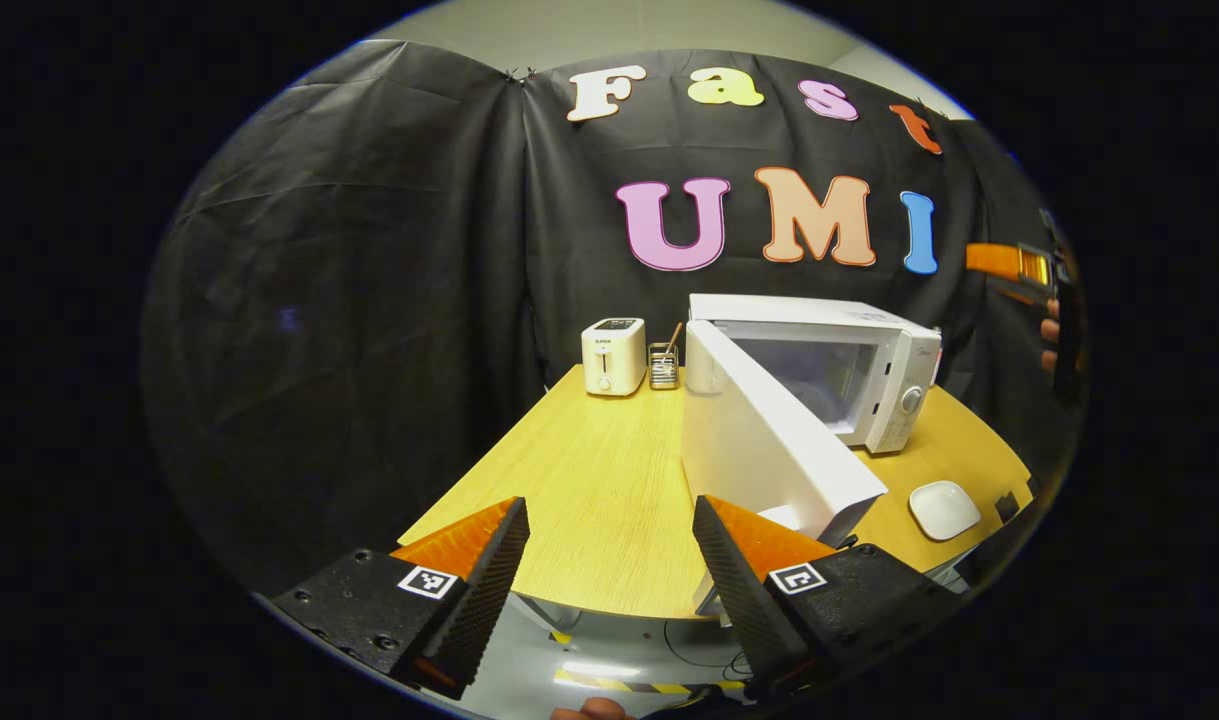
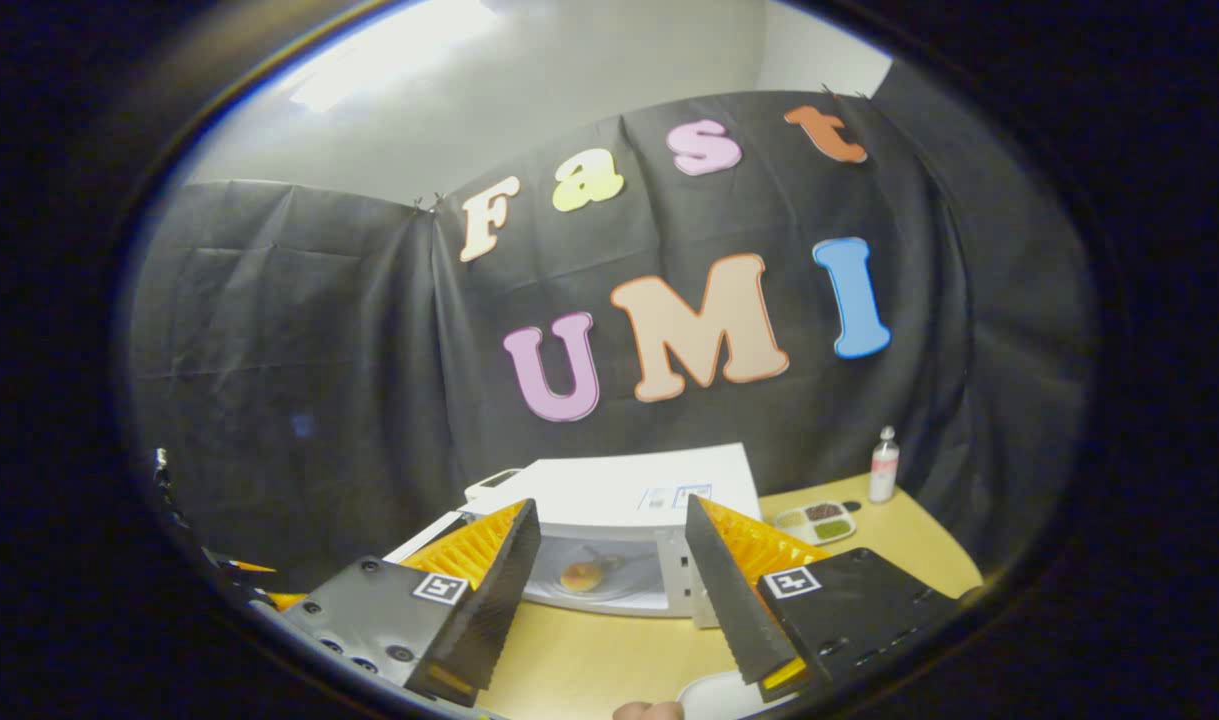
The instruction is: Open the microwave oven with the left hand, put the food in, and close the microwave oven.
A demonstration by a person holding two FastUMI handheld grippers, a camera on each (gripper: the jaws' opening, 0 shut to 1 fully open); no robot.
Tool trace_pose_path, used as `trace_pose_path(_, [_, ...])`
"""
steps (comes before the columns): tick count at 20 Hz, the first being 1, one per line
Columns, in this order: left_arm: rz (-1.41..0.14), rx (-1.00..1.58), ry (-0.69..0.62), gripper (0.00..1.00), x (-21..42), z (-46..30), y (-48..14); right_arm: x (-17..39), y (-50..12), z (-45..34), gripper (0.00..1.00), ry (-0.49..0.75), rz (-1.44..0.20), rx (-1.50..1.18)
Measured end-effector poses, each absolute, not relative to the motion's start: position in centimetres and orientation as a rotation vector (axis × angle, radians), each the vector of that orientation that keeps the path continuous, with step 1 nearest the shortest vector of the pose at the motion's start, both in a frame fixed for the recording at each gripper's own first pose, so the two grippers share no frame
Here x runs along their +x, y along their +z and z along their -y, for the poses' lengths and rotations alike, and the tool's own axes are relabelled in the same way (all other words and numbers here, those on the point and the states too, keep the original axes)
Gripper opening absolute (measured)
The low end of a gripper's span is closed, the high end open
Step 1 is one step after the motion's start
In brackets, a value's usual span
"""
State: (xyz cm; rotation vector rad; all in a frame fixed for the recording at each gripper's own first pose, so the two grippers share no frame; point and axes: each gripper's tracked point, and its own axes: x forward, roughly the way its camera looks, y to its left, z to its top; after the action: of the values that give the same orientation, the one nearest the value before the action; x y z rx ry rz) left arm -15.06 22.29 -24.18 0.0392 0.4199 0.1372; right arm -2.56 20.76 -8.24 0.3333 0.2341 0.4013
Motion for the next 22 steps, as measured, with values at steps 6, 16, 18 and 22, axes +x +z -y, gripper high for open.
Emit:
trace_pose_path(6, [-0.442,0.119,0.125,0.95,-14.4,-21.3,-26.0,-1.4,-4.5,-18.8,0.86,0.366,-0.2,0.343])
trace_pose_path(16, [-0.515,0.099,-0.037,0.01,-11.7,-10.8,-29.1,-1.8,-4.7,-10.7,0.86,0.217,-0.171,0.156])
trace_pose_path(18, [-0.492,0.138,-0.113,0.0,-10.8,-8.1,-29.1,-2.1,-4.8,-8.4,0.86,0.172,-0.172,0.139])
trace_pose_path(22, [-0.453,0.241,-0.237,0.0,-8.8,-3.9,-29.1,-2.9,-3.9,-4.1,0.86,0.089,-0.153,0.108])
